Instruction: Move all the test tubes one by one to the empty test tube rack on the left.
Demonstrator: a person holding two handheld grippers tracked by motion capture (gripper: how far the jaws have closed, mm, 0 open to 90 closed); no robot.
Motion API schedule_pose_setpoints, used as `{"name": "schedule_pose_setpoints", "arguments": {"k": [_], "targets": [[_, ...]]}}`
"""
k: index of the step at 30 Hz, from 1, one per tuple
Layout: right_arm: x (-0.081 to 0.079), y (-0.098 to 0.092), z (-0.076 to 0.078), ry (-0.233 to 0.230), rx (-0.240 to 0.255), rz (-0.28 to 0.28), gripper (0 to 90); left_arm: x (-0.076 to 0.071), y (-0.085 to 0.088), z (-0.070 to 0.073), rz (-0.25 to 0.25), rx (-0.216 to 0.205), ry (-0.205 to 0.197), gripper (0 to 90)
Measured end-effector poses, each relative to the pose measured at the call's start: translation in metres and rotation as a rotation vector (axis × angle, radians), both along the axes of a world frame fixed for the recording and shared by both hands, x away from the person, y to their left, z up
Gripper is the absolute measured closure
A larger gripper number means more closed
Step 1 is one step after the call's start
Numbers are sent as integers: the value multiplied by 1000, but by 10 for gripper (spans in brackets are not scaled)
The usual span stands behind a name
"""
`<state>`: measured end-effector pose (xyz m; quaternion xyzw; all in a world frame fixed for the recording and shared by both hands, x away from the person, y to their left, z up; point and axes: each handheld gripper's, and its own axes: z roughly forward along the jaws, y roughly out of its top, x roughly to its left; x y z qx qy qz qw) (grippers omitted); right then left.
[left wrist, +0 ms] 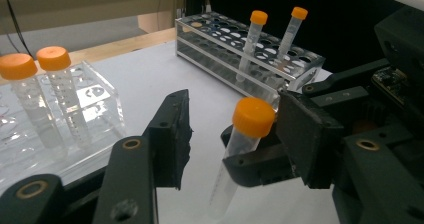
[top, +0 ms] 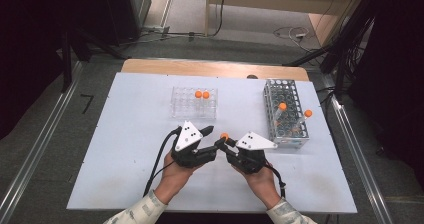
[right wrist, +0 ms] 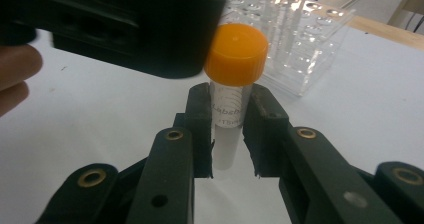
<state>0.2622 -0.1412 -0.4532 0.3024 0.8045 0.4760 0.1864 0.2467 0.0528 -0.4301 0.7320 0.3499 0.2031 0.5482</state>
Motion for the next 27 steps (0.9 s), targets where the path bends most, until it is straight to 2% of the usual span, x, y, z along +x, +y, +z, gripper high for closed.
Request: {"name": "schedule_pose_setpoints", "arguments": {"k": [3,11,18,24,25,27], "targets": [[-2,6,-1,1,-4,16,717,1,-1,-2,-2,13,7,493],[-4,9,-1,0,0,30,717,0,-6,-7,-13,43,-6,605],[-4,9,-1,9,0,29,717,-2,-8,-8,-12,52,-20,690],[-4,9,-2,10,0,31,711,-1,-7,-8,-11,44,-15,702],[-4,9,-2,11,1,31,690,-1,-7,-8,-9,43,-15,703],[-4,9,-2,22,2,34,555,0,-5,-7,-5,39,-15,703]]}}
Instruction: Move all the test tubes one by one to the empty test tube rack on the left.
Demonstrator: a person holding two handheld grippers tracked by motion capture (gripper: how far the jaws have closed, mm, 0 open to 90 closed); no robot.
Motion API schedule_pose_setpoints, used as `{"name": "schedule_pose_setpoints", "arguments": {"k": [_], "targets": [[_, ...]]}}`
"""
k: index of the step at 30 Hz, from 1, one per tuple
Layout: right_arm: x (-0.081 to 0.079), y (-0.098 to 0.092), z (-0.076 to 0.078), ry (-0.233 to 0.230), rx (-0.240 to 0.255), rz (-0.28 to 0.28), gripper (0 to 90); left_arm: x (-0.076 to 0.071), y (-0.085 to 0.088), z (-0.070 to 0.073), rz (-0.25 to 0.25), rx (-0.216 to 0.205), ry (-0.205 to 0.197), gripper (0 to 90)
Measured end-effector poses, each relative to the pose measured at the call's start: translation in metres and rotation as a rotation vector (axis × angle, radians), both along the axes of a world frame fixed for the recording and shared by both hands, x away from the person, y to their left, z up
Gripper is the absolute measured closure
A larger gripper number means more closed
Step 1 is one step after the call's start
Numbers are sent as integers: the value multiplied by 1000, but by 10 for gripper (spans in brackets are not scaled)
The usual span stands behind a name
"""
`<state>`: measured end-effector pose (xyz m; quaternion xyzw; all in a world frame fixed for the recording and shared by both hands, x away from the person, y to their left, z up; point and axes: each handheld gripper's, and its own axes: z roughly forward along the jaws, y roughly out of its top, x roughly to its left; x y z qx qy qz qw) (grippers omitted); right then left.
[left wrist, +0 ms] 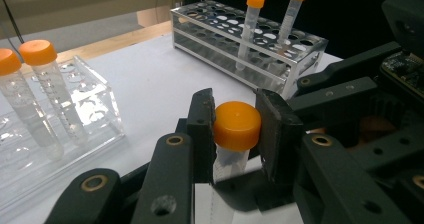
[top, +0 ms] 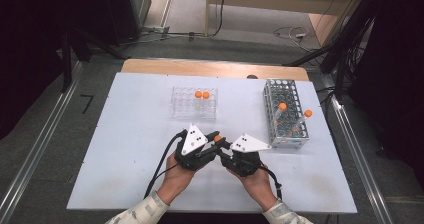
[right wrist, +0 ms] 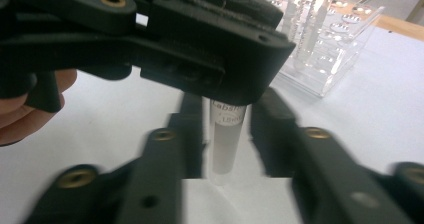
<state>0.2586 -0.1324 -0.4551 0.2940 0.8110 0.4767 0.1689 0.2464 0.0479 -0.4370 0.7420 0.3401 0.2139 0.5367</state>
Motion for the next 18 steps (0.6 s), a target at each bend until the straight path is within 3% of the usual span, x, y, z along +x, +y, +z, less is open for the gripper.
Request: {"name": "schedule_pose_setpoints", "arguments": {"k": [2,5,10,18], "targets": [[1,-1,0,11,-6,5,446,2,4,2,15,-9,0,703],[2,-8,2,24,-4,-9,350,11,16,6,53,-40,9,703],[2,-27,5,28,3,-44,317,30,38,13,134,-83,39,703],[2,-61,9,22,12,-101,316,53,61,29,231,-88,42,704]]}}
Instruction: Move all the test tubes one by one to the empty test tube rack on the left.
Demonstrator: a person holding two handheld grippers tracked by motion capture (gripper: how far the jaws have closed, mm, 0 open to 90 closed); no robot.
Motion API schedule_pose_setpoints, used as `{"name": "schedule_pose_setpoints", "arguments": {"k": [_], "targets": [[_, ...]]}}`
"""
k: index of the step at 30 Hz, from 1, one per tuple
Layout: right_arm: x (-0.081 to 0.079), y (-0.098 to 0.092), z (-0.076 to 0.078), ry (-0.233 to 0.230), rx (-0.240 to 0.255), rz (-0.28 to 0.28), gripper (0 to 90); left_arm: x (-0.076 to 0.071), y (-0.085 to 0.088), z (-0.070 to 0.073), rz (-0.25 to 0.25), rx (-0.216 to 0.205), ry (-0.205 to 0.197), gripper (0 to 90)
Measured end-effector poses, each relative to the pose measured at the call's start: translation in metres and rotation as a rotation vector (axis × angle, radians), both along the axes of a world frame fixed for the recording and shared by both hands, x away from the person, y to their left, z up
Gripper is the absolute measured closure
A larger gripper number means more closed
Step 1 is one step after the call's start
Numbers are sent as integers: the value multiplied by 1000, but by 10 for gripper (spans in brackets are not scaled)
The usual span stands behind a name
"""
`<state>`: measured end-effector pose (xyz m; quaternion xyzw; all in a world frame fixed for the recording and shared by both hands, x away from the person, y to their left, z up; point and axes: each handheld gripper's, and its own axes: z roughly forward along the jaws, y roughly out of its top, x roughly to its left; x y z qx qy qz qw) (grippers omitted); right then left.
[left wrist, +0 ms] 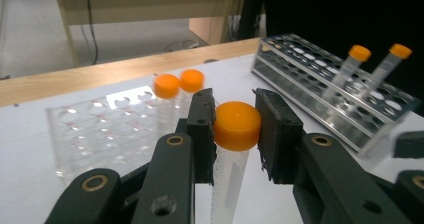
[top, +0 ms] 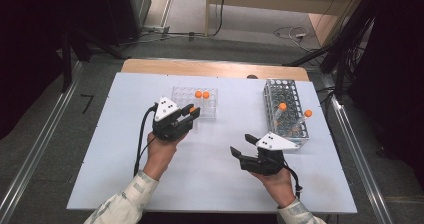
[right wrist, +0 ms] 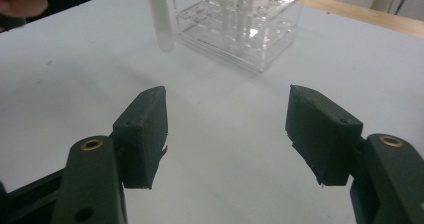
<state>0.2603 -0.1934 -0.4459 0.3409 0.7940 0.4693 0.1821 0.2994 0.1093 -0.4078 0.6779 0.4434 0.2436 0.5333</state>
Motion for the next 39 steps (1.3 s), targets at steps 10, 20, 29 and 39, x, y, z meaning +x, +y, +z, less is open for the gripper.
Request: {"name": "schedule_pose_setpoints", "arguments": {"k": [10,20,29,39], "targets": [[-1,-41,-4,9,2,-81,317,28,11,24,79,8,-33,706],[-3,-58,-3,10,21,-117,319,61,5,30,137,25,-51,706],[-3,-65,-3,8,34,-130,323,75,-1,18,161,63,-37,705],[-3,-65,-4,13,30,-132,323,73,-2,3,150,84,-16,703]]}}
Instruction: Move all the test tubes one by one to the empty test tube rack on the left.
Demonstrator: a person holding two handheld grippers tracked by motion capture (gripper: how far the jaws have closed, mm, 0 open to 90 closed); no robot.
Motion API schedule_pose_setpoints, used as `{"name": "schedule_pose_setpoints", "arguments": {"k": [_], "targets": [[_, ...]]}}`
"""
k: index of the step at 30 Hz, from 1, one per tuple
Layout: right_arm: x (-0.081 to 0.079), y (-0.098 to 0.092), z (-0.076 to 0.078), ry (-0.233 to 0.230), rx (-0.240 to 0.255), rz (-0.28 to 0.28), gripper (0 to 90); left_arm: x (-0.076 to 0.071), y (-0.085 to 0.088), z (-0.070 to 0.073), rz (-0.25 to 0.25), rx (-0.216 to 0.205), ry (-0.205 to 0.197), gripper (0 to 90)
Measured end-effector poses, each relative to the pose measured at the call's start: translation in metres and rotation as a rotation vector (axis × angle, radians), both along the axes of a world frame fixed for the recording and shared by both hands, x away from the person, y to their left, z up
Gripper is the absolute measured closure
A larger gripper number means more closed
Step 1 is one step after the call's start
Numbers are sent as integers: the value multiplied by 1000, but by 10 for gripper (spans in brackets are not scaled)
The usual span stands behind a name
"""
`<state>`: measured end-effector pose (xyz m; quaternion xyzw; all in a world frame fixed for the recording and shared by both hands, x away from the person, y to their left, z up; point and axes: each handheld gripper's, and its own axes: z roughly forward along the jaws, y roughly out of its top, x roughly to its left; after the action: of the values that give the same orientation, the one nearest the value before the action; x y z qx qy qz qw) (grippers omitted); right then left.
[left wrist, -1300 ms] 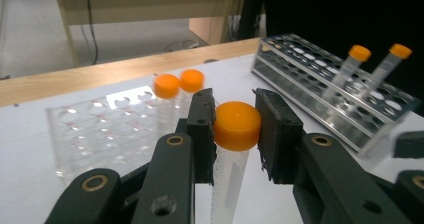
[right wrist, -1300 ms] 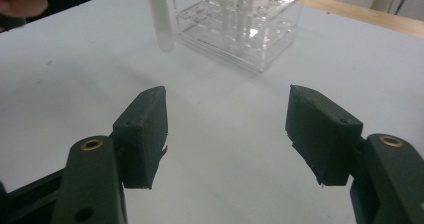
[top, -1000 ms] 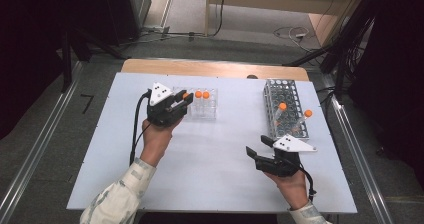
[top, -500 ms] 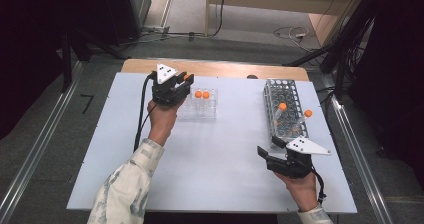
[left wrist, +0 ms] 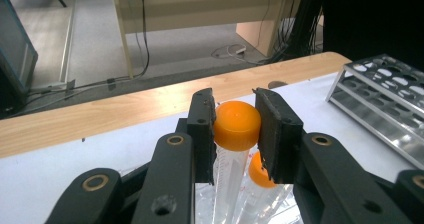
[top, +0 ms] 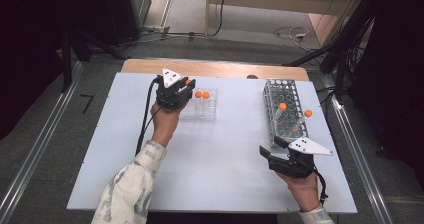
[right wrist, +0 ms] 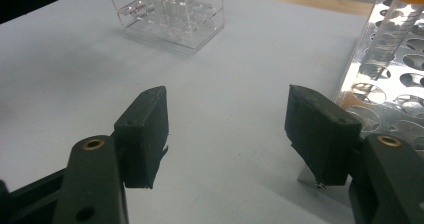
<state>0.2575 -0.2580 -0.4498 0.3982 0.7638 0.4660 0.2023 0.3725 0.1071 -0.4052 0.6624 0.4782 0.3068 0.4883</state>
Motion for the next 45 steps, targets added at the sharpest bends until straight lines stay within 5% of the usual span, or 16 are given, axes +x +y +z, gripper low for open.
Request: {"name": "schedule_pose_setpoints", "arguments": {"k": [16,30,45], "targets": [[0,2,-2,2,-17,1,323,1,-2,-19,-2,-6,34,694],[1,2,-3,3,-20,-2,323,-3,2,-15,-1,-31,31,627],[3,-3,-5,4,-31,-35,323,-28,17,-15,-24,-96,40,484]]}}
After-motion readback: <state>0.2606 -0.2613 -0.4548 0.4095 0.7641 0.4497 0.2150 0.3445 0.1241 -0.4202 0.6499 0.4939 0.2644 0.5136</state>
